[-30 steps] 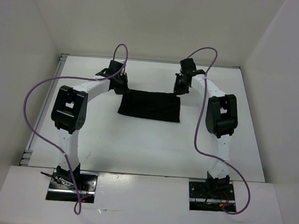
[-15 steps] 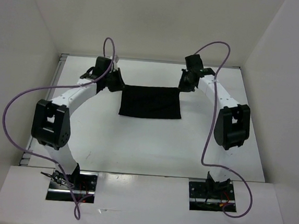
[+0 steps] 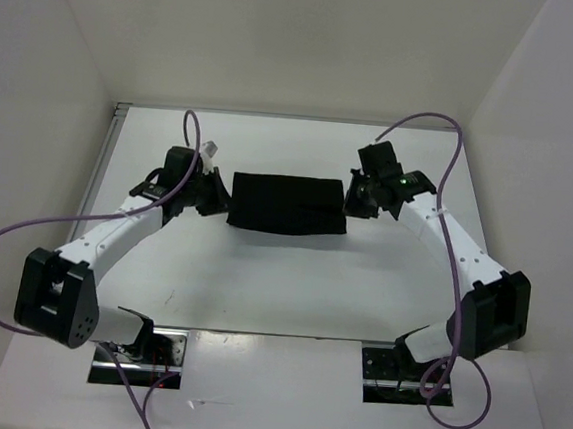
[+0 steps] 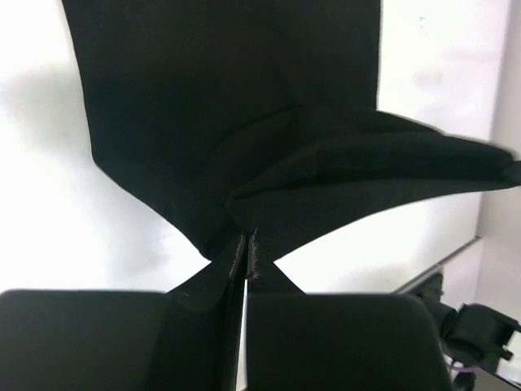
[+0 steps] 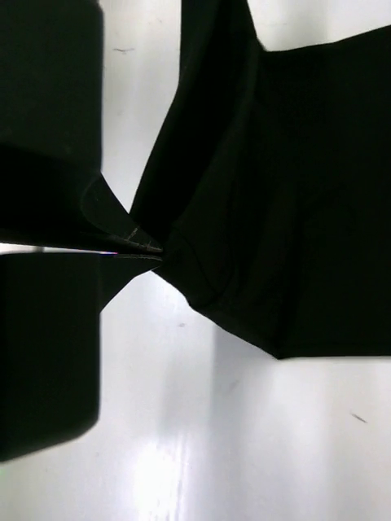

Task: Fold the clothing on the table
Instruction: Fold the skirt

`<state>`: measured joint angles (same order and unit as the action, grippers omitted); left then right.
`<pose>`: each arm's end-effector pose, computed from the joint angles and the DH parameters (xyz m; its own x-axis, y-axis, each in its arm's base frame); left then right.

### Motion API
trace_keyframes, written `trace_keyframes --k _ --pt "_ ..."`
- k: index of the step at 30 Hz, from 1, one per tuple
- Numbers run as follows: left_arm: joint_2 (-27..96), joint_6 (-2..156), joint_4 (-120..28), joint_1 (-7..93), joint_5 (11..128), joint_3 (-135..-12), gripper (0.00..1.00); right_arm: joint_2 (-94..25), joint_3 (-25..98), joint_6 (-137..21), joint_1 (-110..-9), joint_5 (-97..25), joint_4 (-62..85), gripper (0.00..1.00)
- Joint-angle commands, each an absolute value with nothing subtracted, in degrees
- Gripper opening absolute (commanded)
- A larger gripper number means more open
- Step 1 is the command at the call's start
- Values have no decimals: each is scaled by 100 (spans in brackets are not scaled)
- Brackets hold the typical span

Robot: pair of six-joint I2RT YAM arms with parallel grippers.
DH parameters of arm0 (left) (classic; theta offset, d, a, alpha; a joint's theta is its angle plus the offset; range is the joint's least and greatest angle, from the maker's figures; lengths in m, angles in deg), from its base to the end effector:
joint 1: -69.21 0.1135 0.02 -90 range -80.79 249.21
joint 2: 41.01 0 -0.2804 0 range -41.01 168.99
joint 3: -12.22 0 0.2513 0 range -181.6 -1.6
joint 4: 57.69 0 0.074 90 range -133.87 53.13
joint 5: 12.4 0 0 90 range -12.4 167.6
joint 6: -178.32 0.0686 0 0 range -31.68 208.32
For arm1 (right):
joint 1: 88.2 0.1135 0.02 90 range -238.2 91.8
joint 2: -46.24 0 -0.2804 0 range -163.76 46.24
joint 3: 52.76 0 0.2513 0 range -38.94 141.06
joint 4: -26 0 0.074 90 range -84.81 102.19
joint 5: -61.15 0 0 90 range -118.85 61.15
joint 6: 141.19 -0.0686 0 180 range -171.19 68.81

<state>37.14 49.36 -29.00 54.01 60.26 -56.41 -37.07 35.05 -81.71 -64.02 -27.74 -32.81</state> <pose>0.3033 -0.1036 0.2601 -0.7636 -0.4145 -0.4951 -0.0050 0.7705 -0.6374 0.2934 0.1303 0.2959 -0.8410 0.1790 -0.5106 0.0324 0.9587 0.2827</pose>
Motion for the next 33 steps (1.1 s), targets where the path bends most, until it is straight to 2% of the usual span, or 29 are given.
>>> trace_keyframes --k 1,7,17,23,33 --pt "3098 4728 -2859 5340 5897 -5373 0 -3253 2946 -8563 -6307 -3130 -3606 0" --pt "2858 4613 -2805 5339 6081 -5398 0 -3057 2793 -8687 -6166 -3193 -3598 0" --pt "4765 4815 -2963 5339 6309 -6504 0 -4786 4340 -8406 -6166 -2657 -3361 0" --pt "5258 4868 -2788 5339 6722 -7085 0 -5561 5350 -8231 -6333 -2595 -3360 0" --pt "5961 4982 -2621 5585 6916 -7533 0 -6730 6353 -8072 -6833 -2358 -3466 0"
